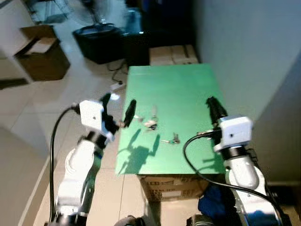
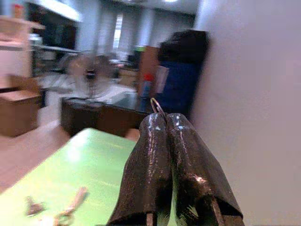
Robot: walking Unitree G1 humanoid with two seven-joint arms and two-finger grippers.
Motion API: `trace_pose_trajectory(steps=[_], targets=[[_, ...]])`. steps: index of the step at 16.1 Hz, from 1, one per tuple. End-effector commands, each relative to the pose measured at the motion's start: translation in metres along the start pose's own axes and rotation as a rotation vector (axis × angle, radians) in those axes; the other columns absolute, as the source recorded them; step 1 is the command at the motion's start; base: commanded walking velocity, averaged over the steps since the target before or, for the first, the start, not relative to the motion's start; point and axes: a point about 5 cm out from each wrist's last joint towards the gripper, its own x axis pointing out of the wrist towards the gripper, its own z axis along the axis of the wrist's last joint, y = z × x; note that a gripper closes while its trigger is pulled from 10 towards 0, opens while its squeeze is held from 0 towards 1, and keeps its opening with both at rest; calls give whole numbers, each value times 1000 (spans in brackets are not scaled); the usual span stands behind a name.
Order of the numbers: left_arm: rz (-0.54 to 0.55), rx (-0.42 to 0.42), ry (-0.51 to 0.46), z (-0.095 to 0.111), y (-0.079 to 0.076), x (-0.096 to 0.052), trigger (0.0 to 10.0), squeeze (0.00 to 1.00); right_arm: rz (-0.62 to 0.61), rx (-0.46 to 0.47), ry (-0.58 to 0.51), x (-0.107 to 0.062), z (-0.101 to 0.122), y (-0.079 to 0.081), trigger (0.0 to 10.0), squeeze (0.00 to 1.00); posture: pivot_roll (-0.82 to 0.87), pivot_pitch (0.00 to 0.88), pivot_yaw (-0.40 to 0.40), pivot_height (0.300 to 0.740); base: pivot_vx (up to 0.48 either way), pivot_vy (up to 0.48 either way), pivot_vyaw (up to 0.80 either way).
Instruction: Hang keys on a hook
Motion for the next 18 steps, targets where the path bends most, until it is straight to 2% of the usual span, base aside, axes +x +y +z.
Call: trace_pose_trajectory(steps=[1,4,5,10,12,14,16,18], targets=[[11,16,26,-2,1,-3,10000,0,34,14,13,2,1,6,10000,0,-192,34,101,740,0,0,800],[80,50,95,-11,2,-13,10000,0,50,32,49,8,-4,8,10000,0,-155,32,39,740,0,0,800],[127,86,127,-14,6,-19,10000,0,70,38,51,12,-5,10,10000,0,-125,29,5,740,0,0,800],[193,159,160,-9,11,-31,10000,0,95,121,97,21,-16,17,10000,0,-61,45,-44,740,0,0,800],[221,197,162,-7,12,-31,10000,0,84,154,113,21,-19,17,10000,0,-54,57,-38,740,0,0,800],[219,199,181,-8,9,-31,10000,0,37,204,137,18,-23,13,10000,0,-61,64,-17,740,0,0,800],[218,235,165,-6,7,-27,10000,0,16,209,144,15,-24,10,10000,0,-68,66,0,740,0,0,800],[195,234,137,-5,6,-20,10000,0,3,205,153,12,-26,8,10000,0,-76,70,11,740,0,0,800]])
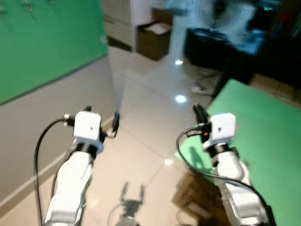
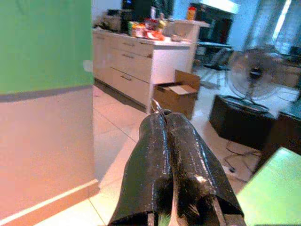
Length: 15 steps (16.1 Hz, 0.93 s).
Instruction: Hang keys on a hook
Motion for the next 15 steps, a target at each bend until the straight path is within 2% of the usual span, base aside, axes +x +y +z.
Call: trace_pose_trajectory(steps=[1,7,9,11,15], targets=[[-44,8,5,-3,-5,0,10000,0,-23,7,3,-2,1,-4,10000,0,-83,69,18,740,0,0,800],[-70,10,-26,1,-10,8,10000,0,-41,-12,7,-1,1,-10,10000,0,-93,63,20,740,0,0,800],[-76,12,-28,2,-10,10,10000,0,-74,-61,23,3,-1,-15,10000,0,-93,64,21,740,247,0,800],[-90,20,-36,3,-12,13,10000,0,-127,-92,32,12,-3,-18,10000,0,-89,58,18,740,293,0,0],[-75,-13,-38,5,-10,14,10000,0,-125,-60,25,13,1,-19,10000,0,-90,45,11,740,325,0,0]])
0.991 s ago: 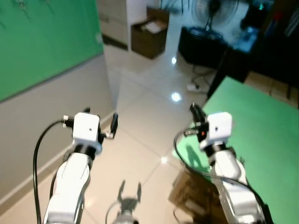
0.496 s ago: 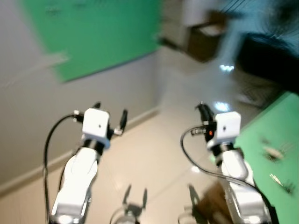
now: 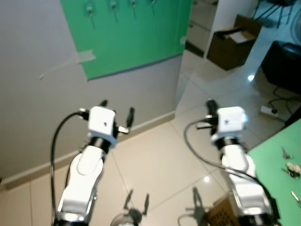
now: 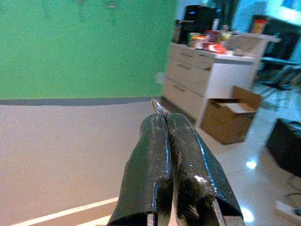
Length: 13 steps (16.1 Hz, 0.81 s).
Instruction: Hang keys on a hook
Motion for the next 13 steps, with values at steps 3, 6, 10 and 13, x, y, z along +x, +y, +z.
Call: trace_pose_trajectory(steps=[3,6,10,13], targets=[[18,-2,4,0,6,1,10000,0,25,-4,2,0,0,4,10000,0,-94,37,11,740,349,0,0],[27,-20,13,-2,5,1,10000,0,39,2,3,-1,0,4,10000,0,-99,30,10,740,377,0,179],[83,-31,26,-6,9,0,10000,0,68,2,6,-2,-2,8,10000,0,-101,29,1,740,389,0,700],[169,-55,22,-8,17,-3,10000,0,80,7,3,0,-2,9,10000,0,-98,27,-7,740,386,0,754]])
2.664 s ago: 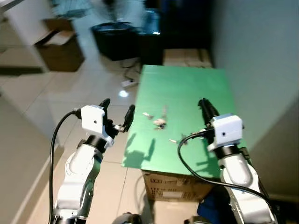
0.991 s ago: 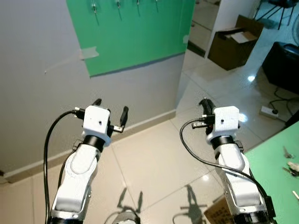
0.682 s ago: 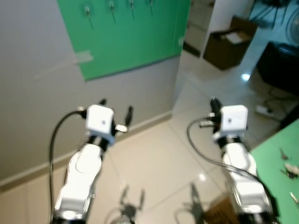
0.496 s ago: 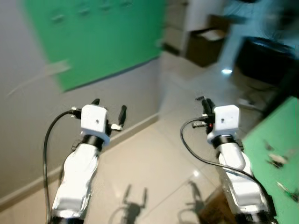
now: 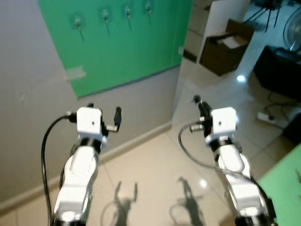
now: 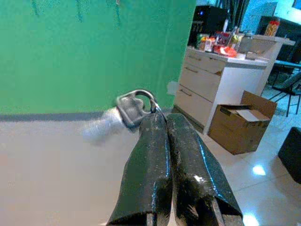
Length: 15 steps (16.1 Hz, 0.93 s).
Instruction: Hang keys on a hook
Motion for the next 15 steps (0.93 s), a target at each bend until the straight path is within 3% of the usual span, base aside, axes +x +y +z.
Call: trace_pose_trajectory(steps=[1,5,10,15], targets=[[69,20,8,-3,16,-3,10000,0,16,19,-23,4,5,5,10000,0,-97,27,-9,740,375,0,731],[117,44,26,-11,34,-10,10000,0,11,28,-11,5,0,-1,10000,0,-98,28,-6,740,375,0,750],[119,69,27,-15,36,-11,10000,0,13,61,12,2,-10,-9,10000,0,-98,35,-1,740,348,0,0],[64,52,8,-13,34,-1,10000,0,-28,78,14,5,-12,-24,10000,0,-107,27,15,740,0,0,0]])
